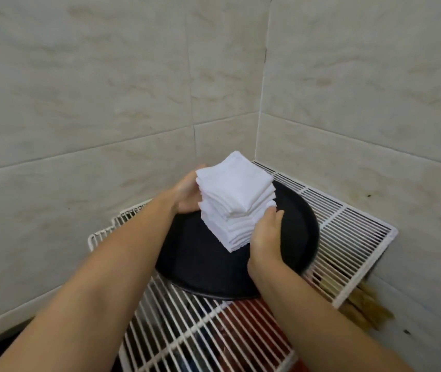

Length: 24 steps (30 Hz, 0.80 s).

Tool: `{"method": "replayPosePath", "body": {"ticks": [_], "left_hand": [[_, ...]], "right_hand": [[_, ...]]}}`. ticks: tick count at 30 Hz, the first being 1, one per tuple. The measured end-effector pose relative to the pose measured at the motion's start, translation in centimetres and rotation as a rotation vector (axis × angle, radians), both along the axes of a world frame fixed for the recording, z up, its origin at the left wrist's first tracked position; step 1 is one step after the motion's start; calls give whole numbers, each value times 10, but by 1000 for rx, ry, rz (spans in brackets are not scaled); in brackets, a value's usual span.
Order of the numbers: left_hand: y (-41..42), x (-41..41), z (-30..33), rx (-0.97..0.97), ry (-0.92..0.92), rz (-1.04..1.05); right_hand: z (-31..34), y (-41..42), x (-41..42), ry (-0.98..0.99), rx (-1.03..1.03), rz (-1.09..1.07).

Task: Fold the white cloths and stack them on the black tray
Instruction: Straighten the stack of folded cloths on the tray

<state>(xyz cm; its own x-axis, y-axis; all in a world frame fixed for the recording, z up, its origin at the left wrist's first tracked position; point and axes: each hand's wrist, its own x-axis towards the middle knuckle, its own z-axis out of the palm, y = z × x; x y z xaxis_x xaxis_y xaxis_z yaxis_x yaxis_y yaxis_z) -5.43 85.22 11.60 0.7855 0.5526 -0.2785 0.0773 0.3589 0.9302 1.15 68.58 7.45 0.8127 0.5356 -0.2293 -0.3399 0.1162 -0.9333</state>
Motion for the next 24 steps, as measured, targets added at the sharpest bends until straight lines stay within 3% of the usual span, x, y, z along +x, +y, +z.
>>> {"method": "replayPosePath", "body": {"ticks": [9, 14, 18, 24], "left_hand": [[2, 2, -6, 9, 22, -291], [-3, -2, 1, -11, 15, -325], [4, 2, 13, -130, -47, -223], [-8, 12, 30, -34, 11, -330]], "right_hand": [[16, 35, -14, -64, -51, -319], [20, 35, -13, -49, -44, -336], [10, 22, -10, 20, 40, -331], [15, 23, -5, -86, 0, -306]]}}
